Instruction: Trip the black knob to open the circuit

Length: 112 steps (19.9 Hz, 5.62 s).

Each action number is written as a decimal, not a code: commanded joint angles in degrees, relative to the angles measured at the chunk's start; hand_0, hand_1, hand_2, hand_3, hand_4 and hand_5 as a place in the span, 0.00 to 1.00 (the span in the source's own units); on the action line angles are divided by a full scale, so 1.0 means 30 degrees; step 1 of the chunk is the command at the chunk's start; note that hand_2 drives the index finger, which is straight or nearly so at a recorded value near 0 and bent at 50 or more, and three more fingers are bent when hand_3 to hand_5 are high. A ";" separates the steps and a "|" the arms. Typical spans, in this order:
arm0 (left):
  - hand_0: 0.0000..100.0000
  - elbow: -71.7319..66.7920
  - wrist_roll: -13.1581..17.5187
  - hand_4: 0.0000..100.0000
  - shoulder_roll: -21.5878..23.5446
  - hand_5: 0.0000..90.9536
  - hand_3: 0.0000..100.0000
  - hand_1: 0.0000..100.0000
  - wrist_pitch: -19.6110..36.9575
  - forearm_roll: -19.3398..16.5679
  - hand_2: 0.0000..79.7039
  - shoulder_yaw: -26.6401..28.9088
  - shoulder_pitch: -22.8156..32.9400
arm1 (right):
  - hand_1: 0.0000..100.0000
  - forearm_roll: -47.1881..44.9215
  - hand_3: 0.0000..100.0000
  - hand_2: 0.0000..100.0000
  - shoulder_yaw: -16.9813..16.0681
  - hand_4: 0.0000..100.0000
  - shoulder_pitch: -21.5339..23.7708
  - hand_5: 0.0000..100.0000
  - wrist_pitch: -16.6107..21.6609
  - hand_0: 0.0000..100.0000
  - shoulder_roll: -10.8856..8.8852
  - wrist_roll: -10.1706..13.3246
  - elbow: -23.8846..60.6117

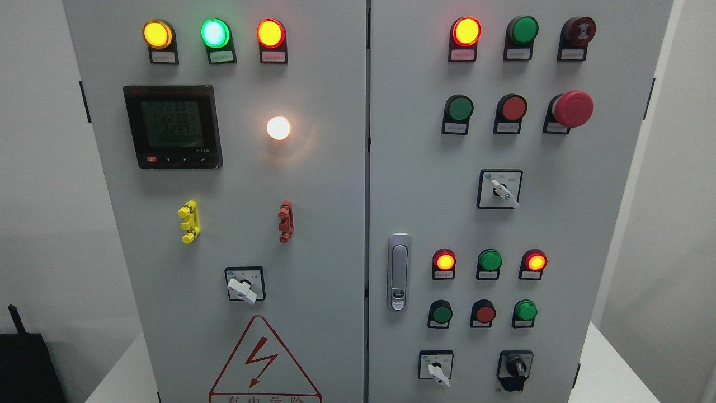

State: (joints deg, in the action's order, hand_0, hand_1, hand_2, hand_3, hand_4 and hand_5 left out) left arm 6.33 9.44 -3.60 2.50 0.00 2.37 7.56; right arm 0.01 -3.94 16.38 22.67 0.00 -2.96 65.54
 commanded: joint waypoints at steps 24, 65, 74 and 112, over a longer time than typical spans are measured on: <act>0.12 0.0000 -0.0011 0.00 0.0000 0.00 0.00 0.39 -0.0073 -0.0439 0.00 0.0000 0.0000 | 0.00 -0.0705 1.00 0.00 0.0462 1.00 -0.1388 1.00 -0.1054 0.00 0.0410 0.0782 0.8679; 0.12 0.0000 -0.0011 0.00 0.0000 0.00 0.00 0.39 -0.0102 -0.0439 0.00 0.0000 0.0000 | 0.00 -0.1262 1.00 0.00 0.0609 1.00 -0.4406 1.00 -0.4306 0.00 0.0293 0.0724 1.1668; 0.12 0.0000 -0.0011 0.00 0.0000 0.00 0.00 0.39 -0.0101 -0.0439 0.00 0.0000 0.0000 | 0.00 -0.1262 1.00 0.00 0.0872 1.00 -0.4523 1.00 -0.4365 0.00 0.0293 0.0724 1.1200; 0.12 0.0000 -0.0011 0.00 0.0000 0.00 0.00 0.39 -0.0101 -0.0439 0.00 0.0000 0.0000 | 0.00 -0.1174 1.00 0.00 0.2249 1.00 -0.4465 1.00 -0.4365 0.00 0.0468 0.0870 1.1258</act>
State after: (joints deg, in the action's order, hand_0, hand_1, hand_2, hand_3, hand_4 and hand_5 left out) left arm 6.33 9.44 -3.60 2.22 0.00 2.37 7.56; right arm -3.55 1.41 2.97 9.52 -0.01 -0.11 99.15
